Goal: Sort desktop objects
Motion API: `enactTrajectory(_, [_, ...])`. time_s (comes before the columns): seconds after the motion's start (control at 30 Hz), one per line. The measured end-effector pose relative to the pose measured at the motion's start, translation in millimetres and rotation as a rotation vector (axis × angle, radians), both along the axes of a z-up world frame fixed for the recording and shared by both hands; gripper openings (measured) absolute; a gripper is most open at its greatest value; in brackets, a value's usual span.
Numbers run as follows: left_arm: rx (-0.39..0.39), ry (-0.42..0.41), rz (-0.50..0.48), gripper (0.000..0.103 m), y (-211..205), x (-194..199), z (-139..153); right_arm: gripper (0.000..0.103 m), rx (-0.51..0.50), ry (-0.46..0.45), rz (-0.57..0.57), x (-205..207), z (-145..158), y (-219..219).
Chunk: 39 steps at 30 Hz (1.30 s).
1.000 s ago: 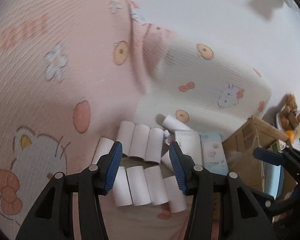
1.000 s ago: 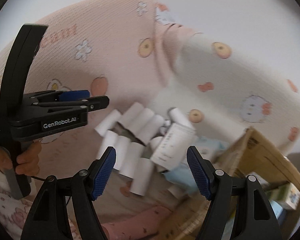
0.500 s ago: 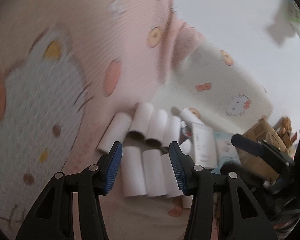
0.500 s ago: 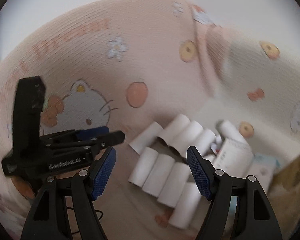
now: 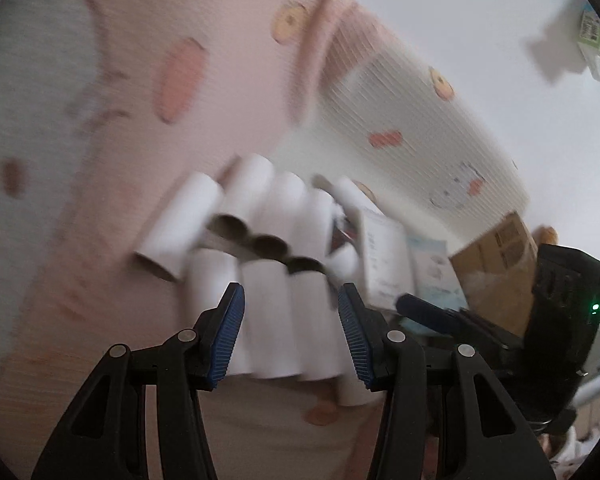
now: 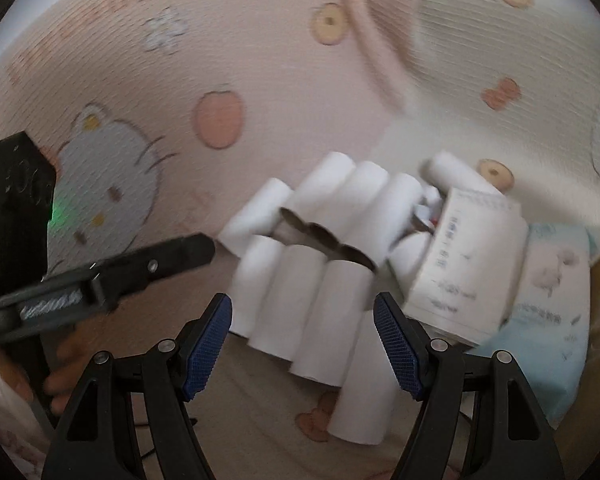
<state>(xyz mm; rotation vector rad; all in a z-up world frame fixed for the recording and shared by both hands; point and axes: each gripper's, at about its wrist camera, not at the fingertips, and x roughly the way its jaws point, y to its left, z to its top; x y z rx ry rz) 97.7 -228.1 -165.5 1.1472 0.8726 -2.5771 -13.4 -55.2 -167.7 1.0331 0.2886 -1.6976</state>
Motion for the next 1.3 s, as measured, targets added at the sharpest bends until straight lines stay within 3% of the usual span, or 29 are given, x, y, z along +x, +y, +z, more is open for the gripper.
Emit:
enactTrajectory(0.13, [0.047,-0.029,-0.077,0.049,14.8,-15.0,-12.2,0.070,0.040,0.016,0.006,5.7,-9.4,-1.7])
enactTrajectory(0.27, [0.064,-0.087,-0.120,0.040,18.2,-26.5,-21.6,0.053,0.135,0.117,-0.053,7.0,-13.0,-4.8])
enactTrajectory(0.43, [0.057,-0.106,-0.141,0.033,18.7,-33.9,-23.5,0.050,0.236,0.124,-0.078,2.7,-28.3,-7.2])
enactTrajectory(0.67, [0.100,-0.146,-0.184,0.020,25.1,-46.7,-31.5,0.046,0.311,0.004,-0.122,-10.0,-54.4,-3.9])
enactTrajectory(0.77, [0.104,-0.167,-0.202,0.020,28.8,-51.9,-35.2,0.044,0.347,-0.024,-0.101,-9.9,-67.2,-5.4])
enactTrajectory(0.83, [0.114,-0.185,-0.208,0.020,29.4,-54.0,-37.4,0.042,0.365,-0.123,-0.101,-15.2,-83.2,-3.3])
enactTrajectory(1.07, [0.138,-0.217,-0.189,0.020,28.1,-57.8,-43.1,0.040,0.272,-0.119,-0.088,-20.9,-75.0,0.2])
enactTrajectory(1.13, [0.149,-0.220,-0.190,0.027,27.3,-58.8,-43.1,0.040,0.231,-0.113,-0.087,-22.6,-68.8,2.3])
enactTrajectory(1.17, [0.156,-0.225,-0.188,0.038,26.5,-59.3,-43.8,0.040,0.212,-0.117,-0.088,-24.0,-65.8,3.6])
enactTrajectory(1.2, [0.160,-0.227,-0.183,0.043,26.9,-60.0,-44.3,0.040,0.191,-0.116,-0.088,-25.1,-61.8,4.8])
enactTrajectory(1.3, [0.200,-0.182,-0.184,0.046,24.7,-58.1,-41.5,0.040,0.140,-0.070,-0.080,-24.5,-49.0,6.6])
